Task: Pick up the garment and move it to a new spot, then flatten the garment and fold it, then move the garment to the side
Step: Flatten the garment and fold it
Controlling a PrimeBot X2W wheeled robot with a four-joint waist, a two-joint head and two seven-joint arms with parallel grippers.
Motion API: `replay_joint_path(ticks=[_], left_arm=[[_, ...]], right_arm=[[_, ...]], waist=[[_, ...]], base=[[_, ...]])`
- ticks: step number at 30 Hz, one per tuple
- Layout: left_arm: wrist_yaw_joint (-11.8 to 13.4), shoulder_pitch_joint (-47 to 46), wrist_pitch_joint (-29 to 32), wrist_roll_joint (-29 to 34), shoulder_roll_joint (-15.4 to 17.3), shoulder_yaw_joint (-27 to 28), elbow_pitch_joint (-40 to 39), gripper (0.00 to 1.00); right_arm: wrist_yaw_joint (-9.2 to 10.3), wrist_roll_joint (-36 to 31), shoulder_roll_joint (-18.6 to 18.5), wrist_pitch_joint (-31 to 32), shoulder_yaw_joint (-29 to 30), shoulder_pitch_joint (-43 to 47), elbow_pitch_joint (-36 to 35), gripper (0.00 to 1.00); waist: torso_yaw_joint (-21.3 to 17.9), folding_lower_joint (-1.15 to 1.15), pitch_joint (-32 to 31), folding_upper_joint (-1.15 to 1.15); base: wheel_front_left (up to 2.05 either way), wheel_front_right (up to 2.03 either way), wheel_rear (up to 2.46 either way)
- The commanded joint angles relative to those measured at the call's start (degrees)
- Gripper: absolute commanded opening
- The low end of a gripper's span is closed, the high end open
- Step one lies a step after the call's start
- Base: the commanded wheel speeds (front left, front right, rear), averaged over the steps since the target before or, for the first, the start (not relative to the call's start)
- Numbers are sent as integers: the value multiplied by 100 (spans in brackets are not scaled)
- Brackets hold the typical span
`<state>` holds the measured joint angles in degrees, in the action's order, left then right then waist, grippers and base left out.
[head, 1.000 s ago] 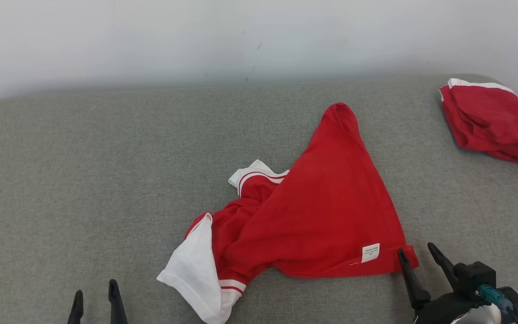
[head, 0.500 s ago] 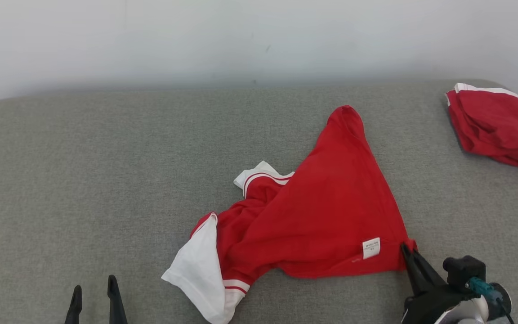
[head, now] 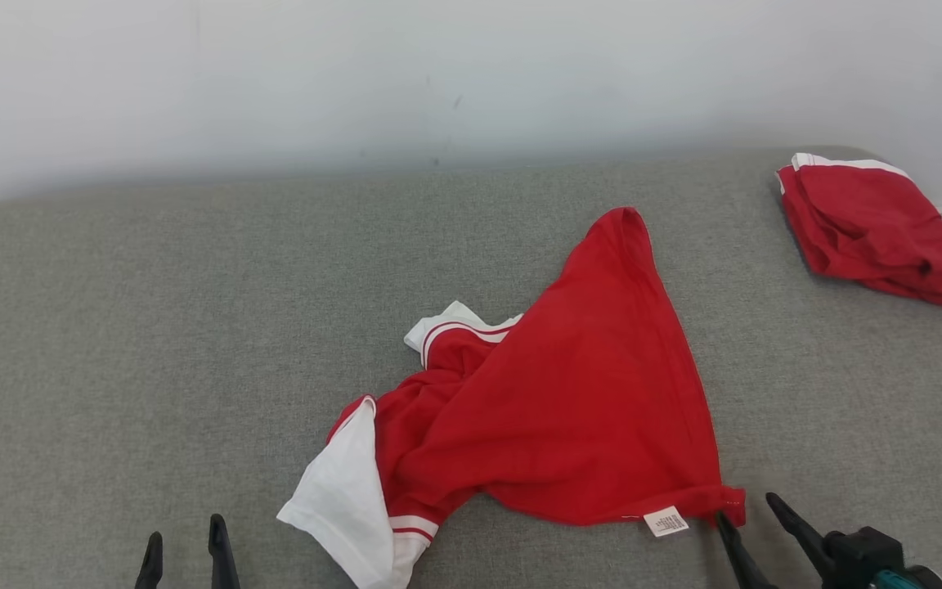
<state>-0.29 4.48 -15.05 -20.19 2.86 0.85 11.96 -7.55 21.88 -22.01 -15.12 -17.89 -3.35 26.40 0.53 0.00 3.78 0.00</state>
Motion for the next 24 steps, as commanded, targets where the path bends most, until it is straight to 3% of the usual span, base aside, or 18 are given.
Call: replay_joint_path(ticks=[1,4,12,24], left_arm=[[-16,28,-18,2,4,18,23,100],[-85,-43,-18,91,5,80,45,100],[-568,-503,-18,485,6,-56,520,100],[-724,-1079,-18,929,218,-329,1868,100]], right_arm=[[15,33,-44,-1,48,77,-79,100],[15,-15,-8,0,178,158,-207,100],[15,-266,413,0,494,247,-447,100],[15,-498,831,-1,751,210,-520,100]], waist=[[-16,0,-20,0],[-69,0,-41,0],[-226,0,-36,0],[-503,0,46,0]], base=[[0,0,0],[0,0,0],[0,0,0],[0,0,0]])
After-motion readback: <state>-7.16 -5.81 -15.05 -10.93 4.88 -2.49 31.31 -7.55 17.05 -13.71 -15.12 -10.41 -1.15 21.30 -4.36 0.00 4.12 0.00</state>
